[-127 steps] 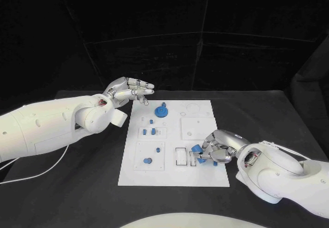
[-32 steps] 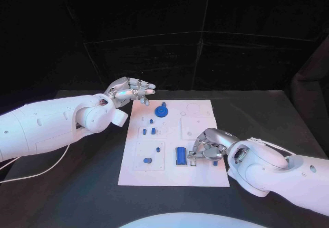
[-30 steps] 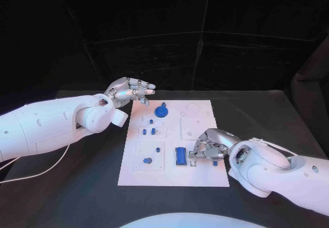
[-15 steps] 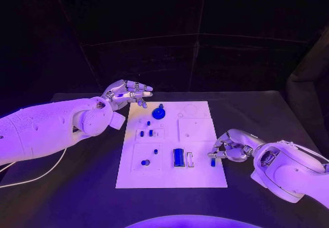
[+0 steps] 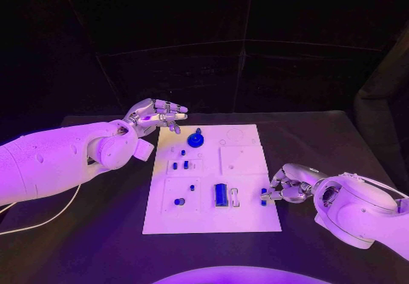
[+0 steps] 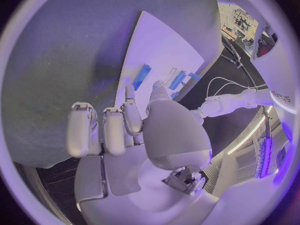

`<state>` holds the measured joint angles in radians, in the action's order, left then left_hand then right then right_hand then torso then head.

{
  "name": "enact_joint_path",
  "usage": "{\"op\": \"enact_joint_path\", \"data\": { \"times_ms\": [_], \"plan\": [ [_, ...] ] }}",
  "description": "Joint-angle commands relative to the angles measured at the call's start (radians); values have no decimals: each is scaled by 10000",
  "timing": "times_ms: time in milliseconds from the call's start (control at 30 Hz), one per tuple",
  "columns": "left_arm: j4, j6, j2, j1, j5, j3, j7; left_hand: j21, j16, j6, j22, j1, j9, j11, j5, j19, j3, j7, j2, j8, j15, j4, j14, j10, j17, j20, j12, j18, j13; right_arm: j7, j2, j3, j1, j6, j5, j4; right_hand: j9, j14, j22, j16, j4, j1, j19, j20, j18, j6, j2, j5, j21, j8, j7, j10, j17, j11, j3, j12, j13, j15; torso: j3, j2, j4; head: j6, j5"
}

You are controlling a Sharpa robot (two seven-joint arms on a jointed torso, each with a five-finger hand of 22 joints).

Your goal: Assemble the parts on the task board

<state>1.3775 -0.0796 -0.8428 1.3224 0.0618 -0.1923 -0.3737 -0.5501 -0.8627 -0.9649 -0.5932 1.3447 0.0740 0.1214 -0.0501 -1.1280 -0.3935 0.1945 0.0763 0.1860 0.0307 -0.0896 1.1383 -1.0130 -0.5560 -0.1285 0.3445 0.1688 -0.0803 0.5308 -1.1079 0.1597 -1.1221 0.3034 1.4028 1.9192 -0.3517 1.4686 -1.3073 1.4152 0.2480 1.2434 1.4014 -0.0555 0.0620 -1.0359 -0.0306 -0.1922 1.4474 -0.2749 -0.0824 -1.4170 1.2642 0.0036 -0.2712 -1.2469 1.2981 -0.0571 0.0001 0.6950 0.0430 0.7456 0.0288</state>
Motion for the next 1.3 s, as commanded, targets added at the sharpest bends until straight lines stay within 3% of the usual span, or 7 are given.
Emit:
{"op": "enact_joint_path", "data": {
  "times_ms": [33, 233, 500, 700, 1000, 1133, 1300],
  "plan": [
    [30, 113, -18, 12, -25, 7, -85, 49, 31, 71, 11, -39, -15, 2, 19, 62, 58, 17, -68, -42, 26, 20, -31, 51, 9, 0, 44, 132, 12, 475, 78, 4, 6, -253, 434, -64, -19, 495, -258, 65, 66, -56, 90, 20, -60, -50, -5, 20, 42, -65, 24, -40, 34, 3, -17, -72, 35, -42, 0, 10, -1, 16, 7],
    [30, 124, -24, 12, -25, 6, -81, 49, 31, 71, 11, -39, -15, 2, 19, 62, 58, 17, -68, -42, 26, 20, -31, 51, 9, 0, 44, 132, 12, 552, 337, 5, 41, -155, 673, -191, -127, 517, -310, 130, -53, 355, 120, 34, -70, 15, -45, 1, 69, -105, 23, -79, 146, -3, 40, -174, 132, -51, -2, 2, 15, 28, 0],
    [42, 137, -44, 11, -25, 6, -74, 49, 31, 71, 11, -39, -15, 2, 19, 62, 58, 17, -68, -42, 26, 20, -31, 51, 9, 0, 44, 132, 12, 935, 718, 5, 123, -870, 1451, -394, -268, 513, -276, 155, -458, 1062, 79, 27, -61, 80, -155, -515, 43, -147, 1, -12, 202, 11, 167, -117, 115, -40, -6, -7, -2, 58, 7],
    [47, 145, -53, 11, -25, 6, -68, 49, 31, 71, 11, -39, -15, 2, 19, 62, 58, 17, -68, -42, 26, 20, -31, 51, 9, 0, 44, 132, 12, 1080, 972, 5, 202, -1366, 2140, -491, -340, 516, -263, 179, -867, 1620, 59, 28, -56, 93, -152, -392, 29, -168, 10, 21, 260, -2, 262, -89, 110, -47, -6, -5, -4, 67, 12],
    [53, 157, -68, 11, -25, 5, -51, 49, 31, 71, 11, -39, -15, 2, 19, 62, 58, 17, -68, -42, 26, 20, -31, 51, 9, 0, 44, 132, 12, 1217, 1203, 5, 318, -1777, 2844, -522, -383, 518, -272, 207, -1517, 2458, 52, 41, -59, 122, -275, 373, 20, -123, -4, 88, 338, -4, 661, -4, 71, -52, -11, -11, -5, 62, 16],
    [57, 160, -74, 11, -25, 5, -47, 49, 31, 71, 11, -39, -15, 2, 19, 62, 58, 17, -68, -42, 26, 20, -31, 51, 9, 0, 44, 132, 12, 1250, 1228, 5, 331, -1807, 2930, -524, -368, 512, -255, 197, -1564, 2412, 36, 23, -55, 158, -289, -44, 5, -54, -34, 135, 331, 23, 737, 70, 26, -30, -12, -9, -2, 63, 20],
    [62, 160, -78, 11, -25, 5, -48, 49, 31, 71, 11, -39, -15, 2, 19, 62, 58, 17, -68, -42, 26, 20, -31, 51, 9, 0, 44, 132, 12, 1312, 1231, 5, 337, -1683, 2733, -517, -324, 509, -264, 188, -1701, 2558, 38, 31, -53, 133, -410, -1391, 2, 60, -12, 199, 338, -7, 1072, 170, -29, -51, -8, -7, -3, 60, 20]
  ]
}}
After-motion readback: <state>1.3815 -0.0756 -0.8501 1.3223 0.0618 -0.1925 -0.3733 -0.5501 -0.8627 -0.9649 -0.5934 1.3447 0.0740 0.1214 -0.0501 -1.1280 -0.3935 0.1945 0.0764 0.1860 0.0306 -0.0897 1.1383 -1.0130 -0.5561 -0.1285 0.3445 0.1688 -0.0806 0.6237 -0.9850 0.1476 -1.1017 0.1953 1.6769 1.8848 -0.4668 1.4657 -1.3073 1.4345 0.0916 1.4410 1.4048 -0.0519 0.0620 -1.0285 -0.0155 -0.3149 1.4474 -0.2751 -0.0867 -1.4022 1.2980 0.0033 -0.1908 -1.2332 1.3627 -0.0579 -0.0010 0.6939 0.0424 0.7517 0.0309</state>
